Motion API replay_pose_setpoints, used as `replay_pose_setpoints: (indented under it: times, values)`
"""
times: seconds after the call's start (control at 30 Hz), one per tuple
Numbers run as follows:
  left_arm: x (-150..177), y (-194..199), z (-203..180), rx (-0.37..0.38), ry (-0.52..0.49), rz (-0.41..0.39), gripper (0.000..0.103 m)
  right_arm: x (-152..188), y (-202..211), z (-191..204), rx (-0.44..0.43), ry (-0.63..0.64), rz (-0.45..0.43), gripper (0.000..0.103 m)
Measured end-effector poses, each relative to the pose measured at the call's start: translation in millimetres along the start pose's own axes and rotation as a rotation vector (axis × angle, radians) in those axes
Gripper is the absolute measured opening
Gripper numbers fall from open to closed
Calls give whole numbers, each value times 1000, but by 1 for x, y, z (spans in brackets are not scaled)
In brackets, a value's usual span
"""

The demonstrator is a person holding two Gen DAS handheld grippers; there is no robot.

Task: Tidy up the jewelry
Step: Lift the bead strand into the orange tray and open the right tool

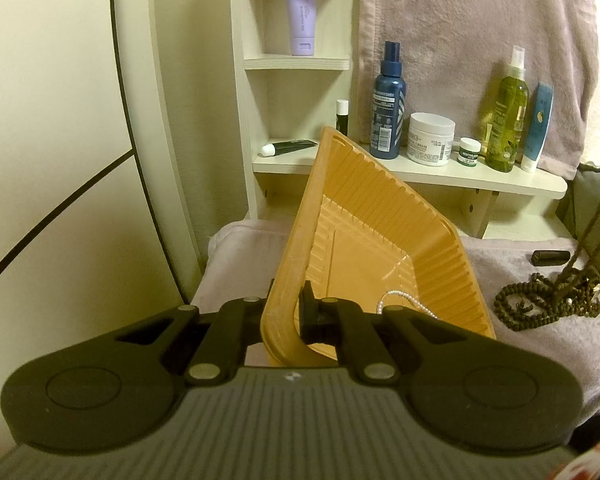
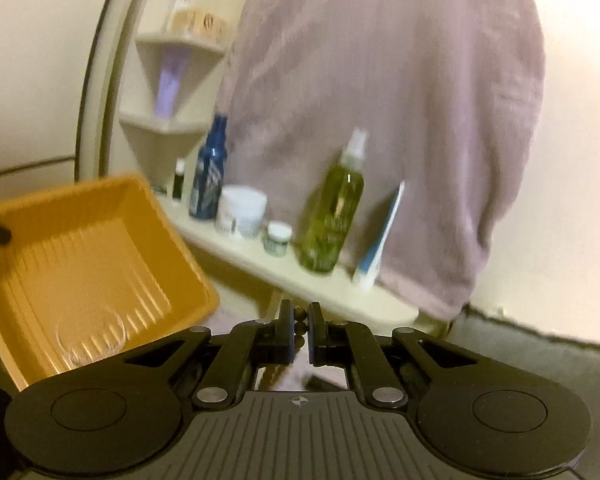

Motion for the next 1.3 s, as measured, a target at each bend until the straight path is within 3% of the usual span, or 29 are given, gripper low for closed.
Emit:
replay_pose_setpoints:
  times: [0.47, 0.8, 1.03, 1.3]
  values:
    - [-2, -1, 0, 4, 4, -3, 6, -71, 24, 11, -85, -5, -172, 6]
    - [-2, -1, 1, 8, 11, -4, 7, -122, 21, 55, -287, -44, -247, 6]
    - [-1, -1, 1, 7, 10, -5, 7, -118, -8, 94, -410, -58, -174, 6]
    - [0, -2, 0, 5, 14, -2, 7, -64, -53, 118, -482, -121, 24, 6]
Point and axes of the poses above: each gripper's, at about its wrist camera, not at the fingertips, and y roughly against the way its jaws point, z to its left, x to its underside, the point moved 4 cm from there along -y, roughly the way its jaws point, and after that the axes turned 2 degrees about x, right-handed, at the moved point
